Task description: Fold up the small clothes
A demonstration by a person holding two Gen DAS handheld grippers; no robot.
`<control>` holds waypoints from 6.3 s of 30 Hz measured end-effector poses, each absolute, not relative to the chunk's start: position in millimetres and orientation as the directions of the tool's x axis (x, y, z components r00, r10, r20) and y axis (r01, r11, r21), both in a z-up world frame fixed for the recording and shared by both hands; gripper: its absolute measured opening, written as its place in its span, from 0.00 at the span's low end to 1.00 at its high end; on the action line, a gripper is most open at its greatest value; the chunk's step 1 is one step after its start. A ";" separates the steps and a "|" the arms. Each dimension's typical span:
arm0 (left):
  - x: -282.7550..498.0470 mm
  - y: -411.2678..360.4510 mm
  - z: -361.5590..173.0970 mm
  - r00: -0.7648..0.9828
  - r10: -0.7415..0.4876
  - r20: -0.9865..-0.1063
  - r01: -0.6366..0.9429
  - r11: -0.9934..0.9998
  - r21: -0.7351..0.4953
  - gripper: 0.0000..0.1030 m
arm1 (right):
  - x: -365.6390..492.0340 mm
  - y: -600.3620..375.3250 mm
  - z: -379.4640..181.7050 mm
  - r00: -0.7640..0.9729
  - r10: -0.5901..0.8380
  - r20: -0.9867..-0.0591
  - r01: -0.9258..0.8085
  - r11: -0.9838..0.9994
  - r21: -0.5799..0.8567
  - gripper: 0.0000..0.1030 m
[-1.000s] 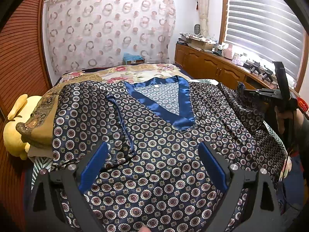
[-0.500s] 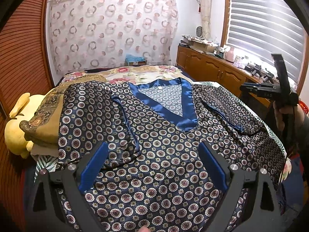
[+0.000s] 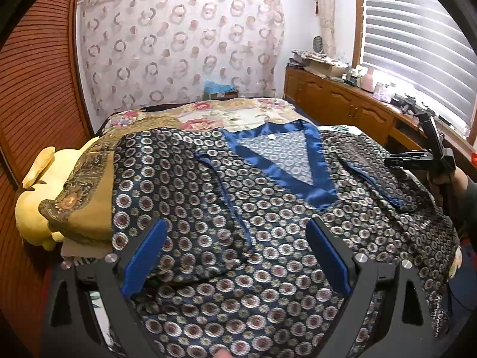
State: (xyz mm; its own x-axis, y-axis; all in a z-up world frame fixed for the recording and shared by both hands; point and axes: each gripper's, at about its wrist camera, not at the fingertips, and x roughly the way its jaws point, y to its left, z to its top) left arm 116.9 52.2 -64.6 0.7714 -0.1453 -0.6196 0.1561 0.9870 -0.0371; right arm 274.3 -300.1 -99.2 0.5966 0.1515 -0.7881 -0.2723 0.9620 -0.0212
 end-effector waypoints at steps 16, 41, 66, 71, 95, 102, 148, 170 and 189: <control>153.7 95.5 -68.8 0.763 -0.090 -0.640 0.081 0.996 -0.043 0.92 | 283.3 -324.5 -95.1 0.593 0.177 -0.786 -0.309 0.951 -0.019 0.01; 247.1 185.7 -54.8 0.733 -0.100 -0.673 0.022 0.992 -0.123 0.73 | 341.7 -323.5 -109.8 0.606 0.162 -0.779 -0.280 0.960 -0.018 0.37; 267.8 179.5 -80.3 0.671 -0.146 -0.727 0.038 0.986 -0.162 0.21 | 342.2 -325.6 -111.0 0.604 0.164 -0.780 -0.278 0.960 -0.013 0.39; 265.7 172.7 -74.6 0.684 -0.130 -0.718 0.049 0.990 -0.132 0.07 | 342.2 -325.8 -111.0 0.604 0.165 -0.780 -0.279 0.960 -0.013 0.39; 197.9 107.8 -41.5 0.763 -0.192 -0.617 0.175 0.981 -0.089 0.00 | 324.9 -283.8 -93.4 0.629 0.251 -0.736 -0.391 0.920 -0.021 0.00; 151.5 105.3 -25.9 0.802 -0.201 -0.562 0.186 0.979 -0.085 0.00 | 268.6 -272.4 -47.6 0.713 0.324 -0.621 -0.420 0.908 -0.008 0.00; -70.0 170.5 -46.9 0.826 -0.020 -0.563 -0.043 0.994 -0.099 0.22 | 32.6 -365.1 -50.7 0.725 0.249 -0.642 -0.314 0.949 0.013 0.12; 70.9 173.6 -86.7 0.691 -0.059 -0.721 0.024 0.998 -0.059 0.58 | 134.7 -340.4 -57.9 0.704 0.232 -0.671 -0.309 0.951 0.005 0.52; 83.6 162.0 -134.8 0.572 -0.063 -0.817 0.051 0.998 -0.041 0.58 | 144.6 -347.7 -92.2 0.627 0.210 -0.750 -0.271 0.962 0.043 0.59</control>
State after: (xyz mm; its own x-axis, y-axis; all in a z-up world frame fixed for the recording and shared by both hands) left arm 83.6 162.0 -134.8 0.5725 -0.0632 -0.8175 0.0513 0.9978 -0.0412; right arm 144.6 -347.7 -92.2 0.6273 0.2104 -0.7498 -0.2712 0.9616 0.0430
